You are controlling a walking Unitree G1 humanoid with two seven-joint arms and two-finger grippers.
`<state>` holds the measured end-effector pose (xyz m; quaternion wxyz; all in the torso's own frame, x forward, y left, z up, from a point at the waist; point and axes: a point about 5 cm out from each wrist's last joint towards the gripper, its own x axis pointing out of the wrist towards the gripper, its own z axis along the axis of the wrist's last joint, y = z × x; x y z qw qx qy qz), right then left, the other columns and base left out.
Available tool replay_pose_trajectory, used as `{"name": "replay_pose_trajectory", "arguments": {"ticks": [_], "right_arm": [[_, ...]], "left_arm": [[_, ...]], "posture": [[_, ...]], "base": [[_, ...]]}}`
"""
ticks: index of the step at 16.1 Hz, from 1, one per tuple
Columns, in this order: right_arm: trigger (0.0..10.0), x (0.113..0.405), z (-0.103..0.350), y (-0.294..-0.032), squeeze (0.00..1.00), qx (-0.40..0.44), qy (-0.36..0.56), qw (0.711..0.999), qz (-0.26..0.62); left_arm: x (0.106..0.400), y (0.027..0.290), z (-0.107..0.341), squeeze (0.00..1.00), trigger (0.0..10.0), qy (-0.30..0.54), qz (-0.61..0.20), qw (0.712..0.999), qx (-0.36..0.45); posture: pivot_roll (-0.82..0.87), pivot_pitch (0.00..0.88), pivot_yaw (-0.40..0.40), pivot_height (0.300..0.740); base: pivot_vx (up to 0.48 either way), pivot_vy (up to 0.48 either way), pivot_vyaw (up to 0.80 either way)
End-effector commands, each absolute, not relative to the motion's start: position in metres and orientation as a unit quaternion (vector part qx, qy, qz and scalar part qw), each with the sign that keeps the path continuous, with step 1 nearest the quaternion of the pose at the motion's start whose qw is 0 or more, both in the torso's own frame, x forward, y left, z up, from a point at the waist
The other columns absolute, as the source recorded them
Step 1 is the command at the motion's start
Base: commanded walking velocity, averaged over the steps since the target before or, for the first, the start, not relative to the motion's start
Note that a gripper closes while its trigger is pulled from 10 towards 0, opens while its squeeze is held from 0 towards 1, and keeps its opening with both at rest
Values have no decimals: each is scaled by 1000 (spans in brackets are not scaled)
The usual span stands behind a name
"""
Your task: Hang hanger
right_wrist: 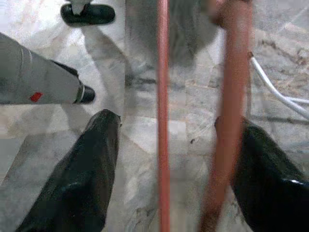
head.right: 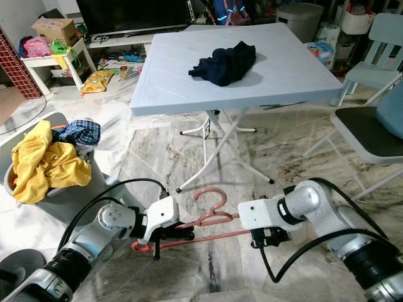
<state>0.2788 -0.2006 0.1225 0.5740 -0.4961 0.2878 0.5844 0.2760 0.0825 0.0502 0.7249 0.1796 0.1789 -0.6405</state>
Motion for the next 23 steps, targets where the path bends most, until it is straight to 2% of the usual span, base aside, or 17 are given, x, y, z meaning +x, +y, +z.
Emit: {"name": "replay_pose_trajectory", "arguments": {"ticks": [1, 4, 9, 17, 20, 23], "right_arm": [[0, 283, 129, -200, 0, -512, 290, 556, 587], [0, 293, 133, -195, 0, -525, 287, 557, 576], [0, 299, 132, -186, 0, -535, 285, 543, 581], [0, 300, 131, -194, 0, -544, 303, 529, 576], [0, 300, 129, -196, 0, -545, 306, 529, 573], [0, 302, 127, -195, 0, -543, 295, 542, 570]], "left_arm": [[279, 82, 53, 0, 10000, 172, -646, 717, 200], [280, 80, 53, 0, 10000, 169, -645, 718, 202], [281, 78, 52, 0, 10000, 166, -646, 715, 210], [281, 78, 50, 0, 10000, 167, -647, 712, 217], [282, 78, 51, 0, 10000, 166, -646, 712, 218], [283, 79, 50, 0, 10000, 166, -640, 717, 223]], "posture": [[-272, 0, 72, 740], [-274, 0, 70, 740], [-276, 0, 67, 740], [-275, 0, 68, 740], [-274, 0, 69, 740], [-271, 0, 63, 740]], "base": [[0, 0, 0], [0, 0, 0], [0, 0, 0], [0, 0, 0], [0, 0, 0], [0, 0, 0]]}}
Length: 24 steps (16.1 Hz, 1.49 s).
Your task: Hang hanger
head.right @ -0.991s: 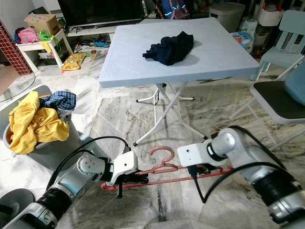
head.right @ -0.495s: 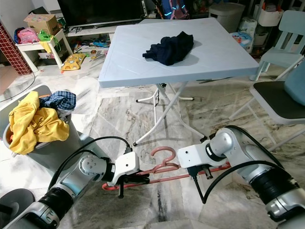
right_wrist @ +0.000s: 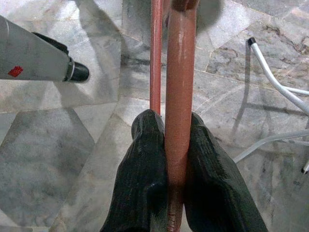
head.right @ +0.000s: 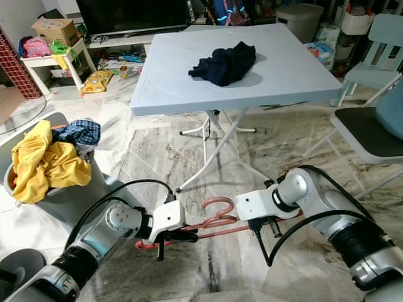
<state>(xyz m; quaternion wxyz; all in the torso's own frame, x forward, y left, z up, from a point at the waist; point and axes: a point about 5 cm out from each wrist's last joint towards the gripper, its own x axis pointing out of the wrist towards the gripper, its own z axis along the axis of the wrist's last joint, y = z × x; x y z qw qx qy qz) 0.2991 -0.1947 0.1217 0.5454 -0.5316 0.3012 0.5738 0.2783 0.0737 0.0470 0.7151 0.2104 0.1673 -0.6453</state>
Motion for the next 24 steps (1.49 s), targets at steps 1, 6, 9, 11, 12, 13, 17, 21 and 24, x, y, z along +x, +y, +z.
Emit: {"name": "replay_pose_trajectory", "arguments": {"ticks": [1, 6, 9, 11, 12, 13, 17, 21, 24], "right_arm": [[0, 303, 127, -194, 0, -538, 287, 552, 568], [0, 313, 116, -201, 0, -515, 272, 639, 503], [0, 326, 108, -202, 0, -502, 254, 704, 434], [0, 333, 105, -204, 0, -468, 243, 765, 370], [0, 334, 102, -206, 0, -423, 235, 813, 324], [0, 332, 99, -208, 0, -405, 233, 830, 303], [0, 305, 75, -221, 0, -232, 276, 919, 161], [10000, 273, 62, -219, 0, -75, 288, 954, 46], [10000, 263, 71, -208, 0, -14, 257, 966, -12]], "left_arm": [[286, 79, 51, 1000, 10000, 164, -628, 729, 217], [295, 76, 76, 1000, 10000, 76, -547, 818, 162], [279, 84, 81, 1000, 10000, 73, -538, 827, 146], [269, 89, 87, 1000, 10000, 68, -519, 846, 103], [265, 97, 88, 1000, 10000, 57, -463, 883, 60], [264, 101, 88, 1000, 10000, 52, -432, 899, 43], [250, 128, 88, 1000, 10000, 26, -210, 977, -5], [248, 136, 90, 1000, 10000, 32, -139, 989, -39], [251, 137, 94, 1000, 10000, 37, -109, 992, -51]], "posture": [[-268, 0, 61, 740], [-255, 0, 48, 740], [-229, 0, 34, 740], [-218, 0, 27, 740], [-211, 0, 21, 740], [-210, 0, 19, 740], [-196, 0, 10, 740], [-211, 0, 19, 740], [-209, 0, 21, 740]], "base": [[0, 0, 0], [0, 0, 0], [0, 0, 0], [0, 0, 0], [0, 0, 0], [0, 0, 0], [0, 0, 0], [0, 0, 0], [0, 0, 0]]}}
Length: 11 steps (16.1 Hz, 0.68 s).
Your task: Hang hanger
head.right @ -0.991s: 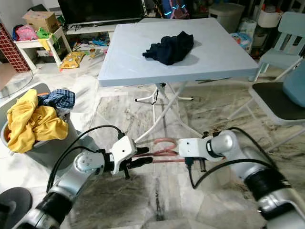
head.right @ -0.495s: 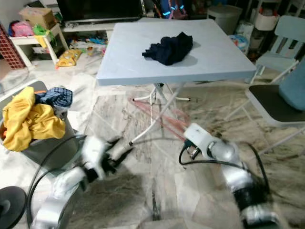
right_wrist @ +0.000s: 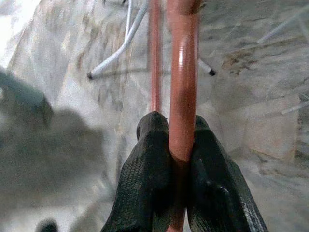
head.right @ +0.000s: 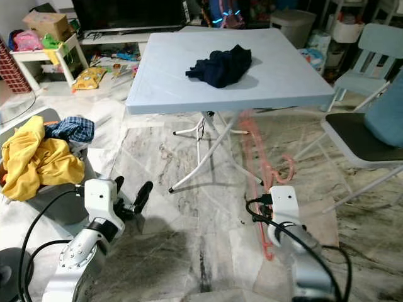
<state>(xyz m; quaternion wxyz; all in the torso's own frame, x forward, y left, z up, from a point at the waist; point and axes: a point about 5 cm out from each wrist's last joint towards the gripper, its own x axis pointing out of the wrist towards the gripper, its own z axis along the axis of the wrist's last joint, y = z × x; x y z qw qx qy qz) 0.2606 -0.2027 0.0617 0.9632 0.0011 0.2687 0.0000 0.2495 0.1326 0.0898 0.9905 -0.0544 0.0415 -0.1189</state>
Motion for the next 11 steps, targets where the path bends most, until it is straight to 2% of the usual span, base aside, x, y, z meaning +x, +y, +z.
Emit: {"name": "replay_pose_trajectory", "arguments": {"ticks": [1, 3, 4, 5, 6, 7, 8, 9, 11], "right_arm": [[10000, 265, 81, -199, 0, 32, 212, 977, 3], [10000, 267, 93, -188, 0, 45, 171, 984, 26], [10000, 267, 94, -189, 0, 9, 166, 986, 16], [10000, 266, 89, -194, 0, -60, 187, 980, -16], [10000, 266, 88, -194, 0, -52, 195, 979, -8], [10000, 265, 91, -194, 0, -10, 187, 982, 4], [10000, 266, 96, -197, 0, 0, 171, 985, -2], [10000, 267, 98, -197, 0, -3, 166, 986, -2], [10000, 266, 92, -196, 0, -2, 189, 982, -6]], "left_arm": [[253, 137, 95, 1000, 10000, 39, -102, 992, -65], [253, 138, 96, 1000, 10000, 42, -95, 992, -79], [253, 137, 96, 1000, 10000, 45, -97, 991, -85], [253, 135, 97, 1000, 10000, 45, -97, 991, -83], [253, 135, 97, 1000, 10000, 45, -97, 991, -83], [253, 134, 97, 471, 10000, 47, -98, 990, -86], [252, 133, 97, 0, 10000, 50, -99, 990, -91], [252, 132, 96, 0, 10000, 52, -99, 989, -94], [255, 129, 98, 0, 10000, 48, -114, 987, -103]], "posture": [[-207, 0, 21, 740], [-205, 0, 21, 740], [-204, 0, 19, 740], [-203, 0, 16, 740], [-202, 0, 14, 740], [-201, 0, 14, 740], [-204, 0, 15, 740], [-205, 0, 15, 740], [-212, 0, 20, 740]], "base": [[0, 0, 0], [0, 0, 0], [0, 0, 0], [0, 0, 0], [0, 0, 0], [0, 0, 0], [0, 0, 0], [0, 0, 0], [0, 141, -669]]}}
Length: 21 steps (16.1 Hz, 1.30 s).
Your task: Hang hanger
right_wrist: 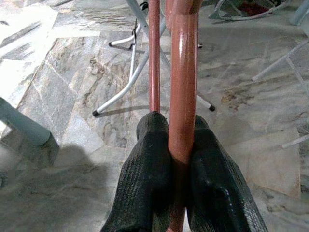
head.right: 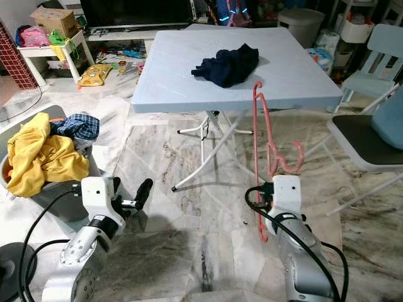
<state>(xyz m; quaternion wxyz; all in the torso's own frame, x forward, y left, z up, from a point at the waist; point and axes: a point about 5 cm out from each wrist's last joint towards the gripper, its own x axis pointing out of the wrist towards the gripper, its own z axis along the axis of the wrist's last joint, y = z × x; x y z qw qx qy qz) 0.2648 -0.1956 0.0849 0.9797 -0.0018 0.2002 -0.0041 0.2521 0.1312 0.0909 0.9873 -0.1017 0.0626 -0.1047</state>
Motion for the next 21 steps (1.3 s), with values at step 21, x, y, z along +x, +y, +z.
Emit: {"name": "replay_pose_trajectory", "arguments": {"ticks": [21], "right_arm": [[10000, 273, 92, -191, 0, -15, 179, 984, -6]], "left_arm": [[260, 121, 96, 0, 10000, 67, -142, 981, -118]], "posture": [[-217, 0, 33, 740]], "base": [[183, 352, -510]]}}
